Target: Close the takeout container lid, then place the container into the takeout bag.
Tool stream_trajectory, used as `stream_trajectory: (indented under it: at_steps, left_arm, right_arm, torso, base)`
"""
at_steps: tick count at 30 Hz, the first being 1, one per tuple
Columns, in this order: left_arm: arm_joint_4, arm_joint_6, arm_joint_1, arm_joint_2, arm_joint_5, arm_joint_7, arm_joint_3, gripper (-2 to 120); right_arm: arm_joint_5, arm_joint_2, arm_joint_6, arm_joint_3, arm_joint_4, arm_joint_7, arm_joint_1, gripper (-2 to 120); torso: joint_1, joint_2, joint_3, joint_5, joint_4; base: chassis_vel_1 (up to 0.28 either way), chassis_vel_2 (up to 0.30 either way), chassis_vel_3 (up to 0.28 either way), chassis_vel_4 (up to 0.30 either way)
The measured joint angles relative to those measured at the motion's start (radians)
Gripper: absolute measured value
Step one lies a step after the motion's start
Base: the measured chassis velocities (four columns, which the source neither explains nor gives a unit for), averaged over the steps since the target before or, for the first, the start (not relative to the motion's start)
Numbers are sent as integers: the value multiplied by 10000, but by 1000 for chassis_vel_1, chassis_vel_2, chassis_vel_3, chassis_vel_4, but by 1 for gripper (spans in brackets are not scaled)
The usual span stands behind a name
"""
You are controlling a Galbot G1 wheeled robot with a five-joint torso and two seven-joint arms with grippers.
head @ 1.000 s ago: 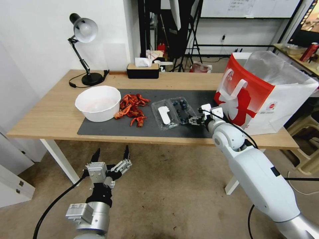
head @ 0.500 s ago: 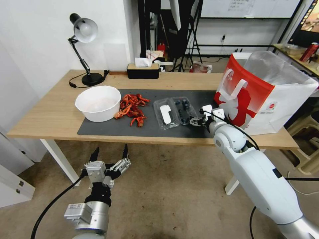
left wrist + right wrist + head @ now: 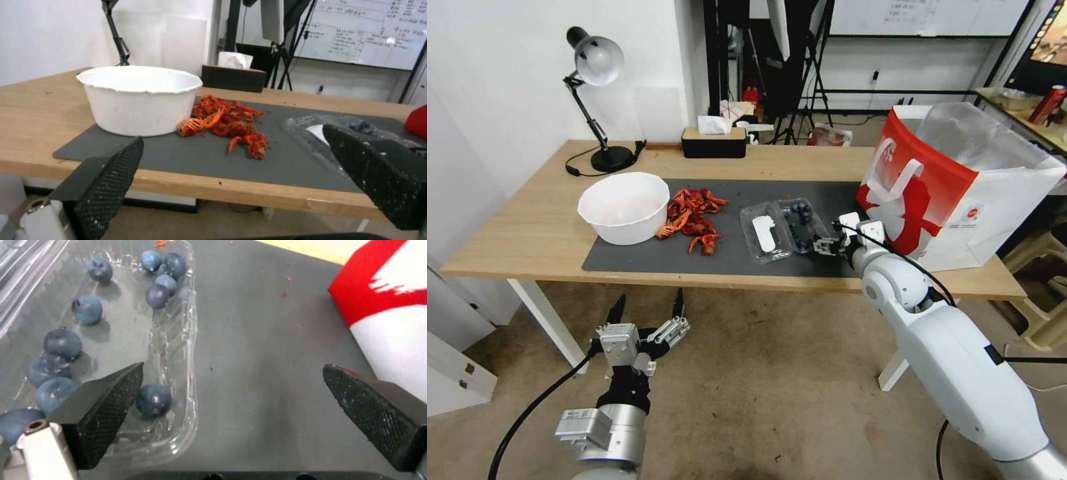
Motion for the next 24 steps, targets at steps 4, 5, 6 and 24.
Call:
stream_trajectory:
  at_steps: [4,5,6,24]
  left_arm:
    - [1,-7,0,8,0,1,16,100]
    - [1,-10,0,10,3,1,25,100]
    - [1,-10,0,10,3,1,25,100]
    - [-4,-180,123,-44,188,7,201,100]
  right_arm:
    - [52,-97,-2,159,215,16,-231,100]
    - [62,-127,-3,209,286,18,-306,100]
    - [62,-127,-3,209,286,18,-306,100]
    - [283,-297,-6,709,1220,47,-1282,100]
  torso:
    - [-1,0,0,0,0]
    - [0,1,0,0,0]
    - [0,1,0,0,0]
    - [0,0,0,0,-1]
  base:
    - [0,0,0,0]
    - [0,0,0,0]
    - [0,0,0,0]
    - [0,0,0,0]
